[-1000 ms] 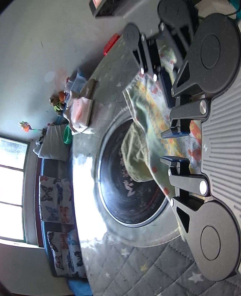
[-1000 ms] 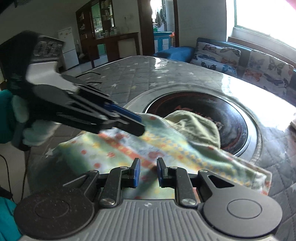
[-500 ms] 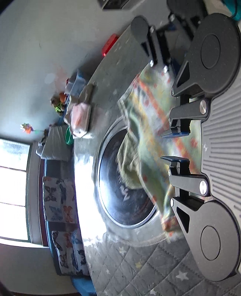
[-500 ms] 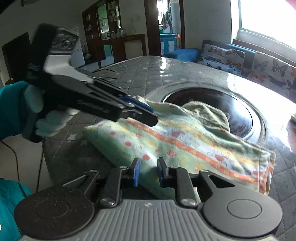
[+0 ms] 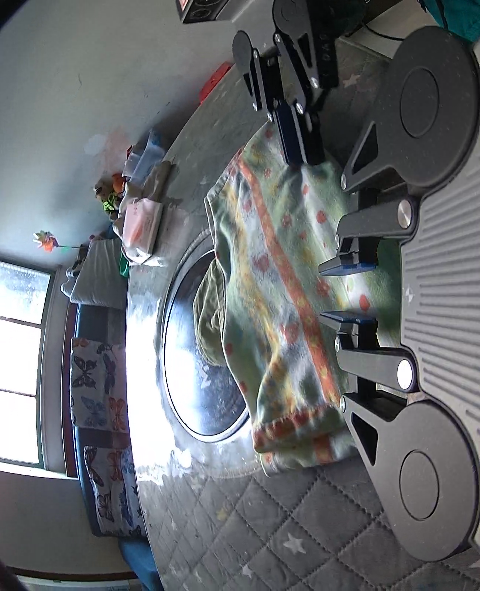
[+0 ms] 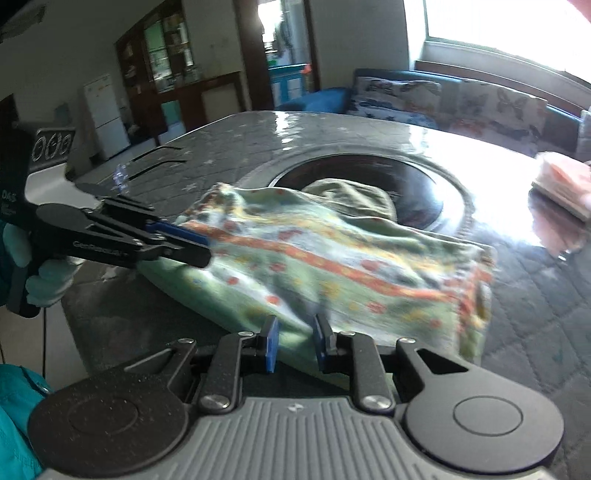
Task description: Fold clothes
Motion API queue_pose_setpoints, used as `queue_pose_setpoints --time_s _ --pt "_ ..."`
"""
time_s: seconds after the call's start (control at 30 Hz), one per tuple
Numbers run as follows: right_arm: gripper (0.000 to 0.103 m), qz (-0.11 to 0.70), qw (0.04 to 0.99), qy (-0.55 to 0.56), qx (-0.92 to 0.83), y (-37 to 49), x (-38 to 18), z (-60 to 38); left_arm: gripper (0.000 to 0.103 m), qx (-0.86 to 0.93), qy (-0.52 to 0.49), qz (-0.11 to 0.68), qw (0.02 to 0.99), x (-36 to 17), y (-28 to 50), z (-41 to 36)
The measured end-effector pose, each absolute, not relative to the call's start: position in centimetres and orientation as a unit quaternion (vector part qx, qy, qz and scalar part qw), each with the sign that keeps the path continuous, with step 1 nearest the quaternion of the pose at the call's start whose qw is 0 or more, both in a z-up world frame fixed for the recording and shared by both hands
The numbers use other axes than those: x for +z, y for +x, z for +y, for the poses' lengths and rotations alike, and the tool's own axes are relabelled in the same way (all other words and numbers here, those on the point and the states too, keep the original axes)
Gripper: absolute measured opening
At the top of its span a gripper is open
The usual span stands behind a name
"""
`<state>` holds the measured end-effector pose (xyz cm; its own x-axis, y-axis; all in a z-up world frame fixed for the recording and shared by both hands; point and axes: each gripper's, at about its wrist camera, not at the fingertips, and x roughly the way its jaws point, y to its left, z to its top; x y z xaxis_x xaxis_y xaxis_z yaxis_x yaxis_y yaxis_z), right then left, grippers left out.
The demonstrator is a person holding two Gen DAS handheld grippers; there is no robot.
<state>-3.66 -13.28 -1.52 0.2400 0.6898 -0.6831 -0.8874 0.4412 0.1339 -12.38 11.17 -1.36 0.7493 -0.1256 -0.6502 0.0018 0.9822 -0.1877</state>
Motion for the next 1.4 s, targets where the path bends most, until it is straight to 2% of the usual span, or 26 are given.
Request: queue_pose_setpoints --time_s 0.3,0.5,0.57,0.83,0.9,1.0,1.4 --pt "0.02 0.365 0.809 -0.122 0.444 -1.7 -1.2 -17.2 0.023 -0.027 -0.093 0.35 0.932 -0.9 -12.8 12.0" --pt "0.022 0.329 0.829 -0.116 0.438 0.0 -0.2 -16.3 0.024 -0.017 -0.098 0.334 0.937 0.0 -12.0 12.6" --pt "0.026 0.331 0.829 -0.109 0.437 0.9 -0.6 -15.5 0.024 -0.009 -0.106 0.336 0.936 -0.2 -11.4 13.1" --pt "0.027 0.351 0.825 -0.102 0.431 2.6 -2.5 -14.8 0.023 0.03 -0.13 0.349 0.928 -1.4 -10.5 16.2" --pt "0.029 0.346 0.826 -0.103 0.433 2.4 -2.0 -14.7 0.023 0.034 -0.13 0.34 0.931 -0.9 -10.5 16.5" --pt "0.038 0.333 0.831 -0.108 0.433 2.8 -1.5 -13.9 0.023 0.04 -0.129 0.335 0.933 -0.6 -9.9 16.9" --pt "0.038 0.336 0.836 -0.104 0.421 5.7 -2.0 -12.8 0.024 0.049 -0.132 0.339 0.93 -0.9 -9.0 17.9"
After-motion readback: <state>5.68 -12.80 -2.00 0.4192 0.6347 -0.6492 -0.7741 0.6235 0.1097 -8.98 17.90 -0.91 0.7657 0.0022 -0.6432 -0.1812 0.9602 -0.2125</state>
